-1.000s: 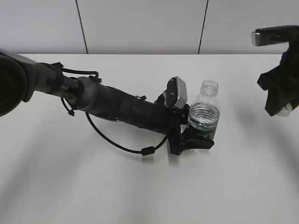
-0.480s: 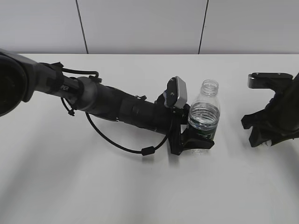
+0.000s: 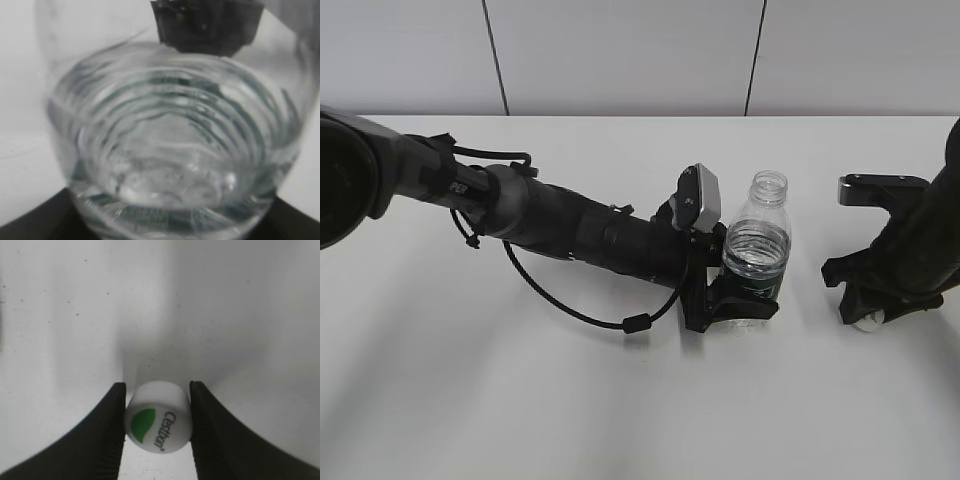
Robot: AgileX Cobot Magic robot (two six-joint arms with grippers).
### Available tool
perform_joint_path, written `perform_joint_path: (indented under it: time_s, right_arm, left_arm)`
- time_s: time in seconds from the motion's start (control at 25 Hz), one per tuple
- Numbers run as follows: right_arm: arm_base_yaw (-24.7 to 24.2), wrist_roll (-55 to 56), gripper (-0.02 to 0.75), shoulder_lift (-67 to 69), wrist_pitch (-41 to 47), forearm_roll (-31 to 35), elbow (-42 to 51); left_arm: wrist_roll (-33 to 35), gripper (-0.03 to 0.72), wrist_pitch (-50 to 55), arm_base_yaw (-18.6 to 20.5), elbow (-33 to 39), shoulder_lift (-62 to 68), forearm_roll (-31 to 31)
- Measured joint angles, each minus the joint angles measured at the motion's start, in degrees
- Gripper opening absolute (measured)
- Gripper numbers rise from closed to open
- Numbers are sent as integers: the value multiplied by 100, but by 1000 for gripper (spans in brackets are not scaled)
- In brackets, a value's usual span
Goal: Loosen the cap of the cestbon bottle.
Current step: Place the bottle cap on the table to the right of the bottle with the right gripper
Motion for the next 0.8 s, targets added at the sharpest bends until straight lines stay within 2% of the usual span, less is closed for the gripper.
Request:
perform_joint_path:
  time_s: [0.56,0.64,0.8]
  right_arm:
    - [0,1,304,25,-99,49,0]
    - [0,1,325,25,-108,49,0]
    - [0,1,423,25,-108,56,0]
  left_arm:
    - [0,503,0,0,0,0,0]
    - [0,503,0,0,0,0,0]
    - [0,503,0,0,0,0,0]
